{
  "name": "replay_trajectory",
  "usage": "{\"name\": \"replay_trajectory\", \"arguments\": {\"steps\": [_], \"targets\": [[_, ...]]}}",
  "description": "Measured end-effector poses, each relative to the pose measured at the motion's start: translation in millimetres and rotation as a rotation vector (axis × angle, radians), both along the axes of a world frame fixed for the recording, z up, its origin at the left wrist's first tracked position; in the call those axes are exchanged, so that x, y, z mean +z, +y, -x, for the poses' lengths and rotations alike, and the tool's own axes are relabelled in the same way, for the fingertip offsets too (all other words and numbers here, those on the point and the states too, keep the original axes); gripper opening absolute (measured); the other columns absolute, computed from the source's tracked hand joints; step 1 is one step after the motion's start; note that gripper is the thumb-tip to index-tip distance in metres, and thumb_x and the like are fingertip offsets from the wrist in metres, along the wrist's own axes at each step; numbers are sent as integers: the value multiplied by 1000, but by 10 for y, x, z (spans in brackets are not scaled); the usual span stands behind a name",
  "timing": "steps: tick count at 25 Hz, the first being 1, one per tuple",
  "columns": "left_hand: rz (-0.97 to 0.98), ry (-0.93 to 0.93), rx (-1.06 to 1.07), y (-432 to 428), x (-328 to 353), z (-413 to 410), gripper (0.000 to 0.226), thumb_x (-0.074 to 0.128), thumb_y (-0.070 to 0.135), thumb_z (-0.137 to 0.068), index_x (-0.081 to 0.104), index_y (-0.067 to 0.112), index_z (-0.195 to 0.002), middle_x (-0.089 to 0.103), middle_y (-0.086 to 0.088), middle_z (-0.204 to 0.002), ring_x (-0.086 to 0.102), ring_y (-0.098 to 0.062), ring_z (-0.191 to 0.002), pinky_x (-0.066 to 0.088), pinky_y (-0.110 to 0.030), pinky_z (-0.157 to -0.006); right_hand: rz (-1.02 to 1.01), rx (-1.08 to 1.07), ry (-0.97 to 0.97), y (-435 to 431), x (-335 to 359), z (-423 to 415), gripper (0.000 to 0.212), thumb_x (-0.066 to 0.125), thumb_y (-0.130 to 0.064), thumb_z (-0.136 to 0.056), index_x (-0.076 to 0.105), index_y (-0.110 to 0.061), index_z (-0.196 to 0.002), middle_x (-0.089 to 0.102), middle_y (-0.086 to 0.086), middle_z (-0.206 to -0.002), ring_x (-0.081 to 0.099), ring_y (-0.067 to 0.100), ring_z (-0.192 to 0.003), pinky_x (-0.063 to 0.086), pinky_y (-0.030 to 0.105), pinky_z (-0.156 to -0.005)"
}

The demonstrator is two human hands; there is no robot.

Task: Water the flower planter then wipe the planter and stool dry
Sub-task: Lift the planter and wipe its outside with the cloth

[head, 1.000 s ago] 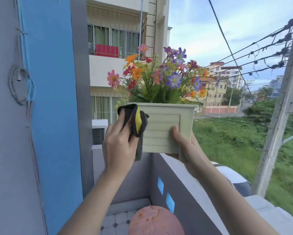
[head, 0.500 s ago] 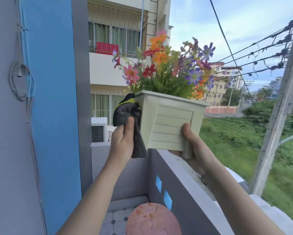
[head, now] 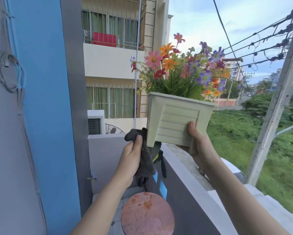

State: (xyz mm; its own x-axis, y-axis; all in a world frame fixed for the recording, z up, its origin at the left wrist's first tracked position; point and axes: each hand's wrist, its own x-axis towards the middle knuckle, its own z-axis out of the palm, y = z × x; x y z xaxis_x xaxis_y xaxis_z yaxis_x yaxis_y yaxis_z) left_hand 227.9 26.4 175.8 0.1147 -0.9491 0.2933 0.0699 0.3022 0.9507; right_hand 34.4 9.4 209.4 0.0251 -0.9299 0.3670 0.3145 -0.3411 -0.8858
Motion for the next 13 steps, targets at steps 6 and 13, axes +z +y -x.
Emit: {"name": "replay_trajectory", "arguments": {"steps": [6, 13], "targets": [[-105, -66, -69, 36, -190, 148, 44, 42, 44, -95, 67, 9, -85, 63, 0, -64, 60, -9, -55, 46, -16, -50, 6, -46, -29, -109, -237, 267, 89, 79, -54, -68, 44, -16, -141, 62, 6, -135, 61, 23, -123, 57, 44, -90], [-362, -191, -136, -76, -782, 382, 41, 47, 53, -89, 66, 16, -93, 71, -2, -92, 66, -17, -89, 50, -32, -80, -3, -198, 26, -295, -965, 559, 66, 72, -50, -79, 53, -14, -131, 68, 3, -124, 64, 15, -116, 56, 31, -90]]}}
